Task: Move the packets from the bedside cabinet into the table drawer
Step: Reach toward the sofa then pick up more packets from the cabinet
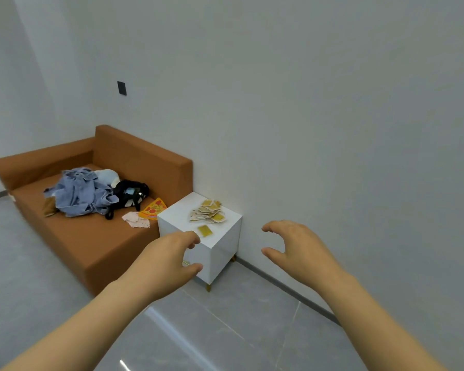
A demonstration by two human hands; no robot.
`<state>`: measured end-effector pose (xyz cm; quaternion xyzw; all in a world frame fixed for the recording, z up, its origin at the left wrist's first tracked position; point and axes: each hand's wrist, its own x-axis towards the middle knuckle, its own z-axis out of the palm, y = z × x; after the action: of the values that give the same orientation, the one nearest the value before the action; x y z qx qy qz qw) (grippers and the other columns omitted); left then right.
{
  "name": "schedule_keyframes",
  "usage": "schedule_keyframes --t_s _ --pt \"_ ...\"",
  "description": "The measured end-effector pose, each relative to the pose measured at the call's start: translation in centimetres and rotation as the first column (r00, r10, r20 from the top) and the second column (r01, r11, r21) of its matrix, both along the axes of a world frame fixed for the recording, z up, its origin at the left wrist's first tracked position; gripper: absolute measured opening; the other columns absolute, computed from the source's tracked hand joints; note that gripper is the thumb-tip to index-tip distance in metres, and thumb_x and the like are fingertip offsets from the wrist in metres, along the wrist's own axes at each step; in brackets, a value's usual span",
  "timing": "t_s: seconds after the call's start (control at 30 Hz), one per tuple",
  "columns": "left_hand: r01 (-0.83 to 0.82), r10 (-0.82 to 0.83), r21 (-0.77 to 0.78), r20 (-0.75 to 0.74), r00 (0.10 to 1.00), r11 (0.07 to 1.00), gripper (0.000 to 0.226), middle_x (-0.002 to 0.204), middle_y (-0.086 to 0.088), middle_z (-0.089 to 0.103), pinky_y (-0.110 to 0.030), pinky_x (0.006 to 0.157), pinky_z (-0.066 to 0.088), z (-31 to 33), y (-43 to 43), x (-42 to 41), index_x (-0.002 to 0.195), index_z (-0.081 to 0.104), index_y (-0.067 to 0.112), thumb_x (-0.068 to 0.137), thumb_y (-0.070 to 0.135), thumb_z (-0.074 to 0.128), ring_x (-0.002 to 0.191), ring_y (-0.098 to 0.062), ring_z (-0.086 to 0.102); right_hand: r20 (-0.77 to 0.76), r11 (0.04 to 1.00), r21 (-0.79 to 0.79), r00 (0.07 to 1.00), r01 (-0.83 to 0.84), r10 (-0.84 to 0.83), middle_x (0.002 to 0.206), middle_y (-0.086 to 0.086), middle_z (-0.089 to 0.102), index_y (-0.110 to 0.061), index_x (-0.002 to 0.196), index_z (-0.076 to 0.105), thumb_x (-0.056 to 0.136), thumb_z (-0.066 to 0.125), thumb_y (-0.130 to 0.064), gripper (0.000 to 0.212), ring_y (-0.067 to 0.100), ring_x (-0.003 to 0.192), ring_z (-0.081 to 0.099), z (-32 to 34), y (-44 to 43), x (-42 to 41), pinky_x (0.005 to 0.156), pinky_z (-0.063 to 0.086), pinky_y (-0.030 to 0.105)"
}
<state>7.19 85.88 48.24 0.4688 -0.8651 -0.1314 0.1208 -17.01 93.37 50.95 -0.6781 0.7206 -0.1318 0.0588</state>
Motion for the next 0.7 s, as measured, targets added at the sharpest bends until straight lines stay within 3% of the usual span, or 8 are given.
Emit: schedule_keyframes --t_s 0.33,0.7 --pt "-0.068 0.068 0.052 0.002 0.998 0.996 0.045 0.117 0.013 0.059 -0.019 0.079 0.042 -3.6 -16.5 -0.3 0.123 0.05 0.03 0.082 0.043 0.064 0.102 -0.005 0.055 0.014 0.999 0.04 0.999 -0.032 0.031 0.139 -0.012 0.049 -0.029 0.135 0.047 0.091 0.057 -0.036 0.046 0.01 0.128 0.044 -3.8 -17.1 -1.5 0.103 0.036 0.024" --pt "-0.06 0.052 0.105 0.073 0.996 0.993 0.044 0.118 0.01 0.059 -0.019 0.074 0.036 -5.9 -38.1 2.6 0.124 0.051 0.028 0.084 0.04 0.063 0.106 -0.008 0.055 0.058 0.982 0.181 0.996 0.059 -0.07 0.136 -0.009 0.052 -0.03 0.135 0.048 0.09 0.057 -0.036 0.046 0.011 0.126 0.046 -7.4 -36.7 0.4 0.102 0.038 0.026"
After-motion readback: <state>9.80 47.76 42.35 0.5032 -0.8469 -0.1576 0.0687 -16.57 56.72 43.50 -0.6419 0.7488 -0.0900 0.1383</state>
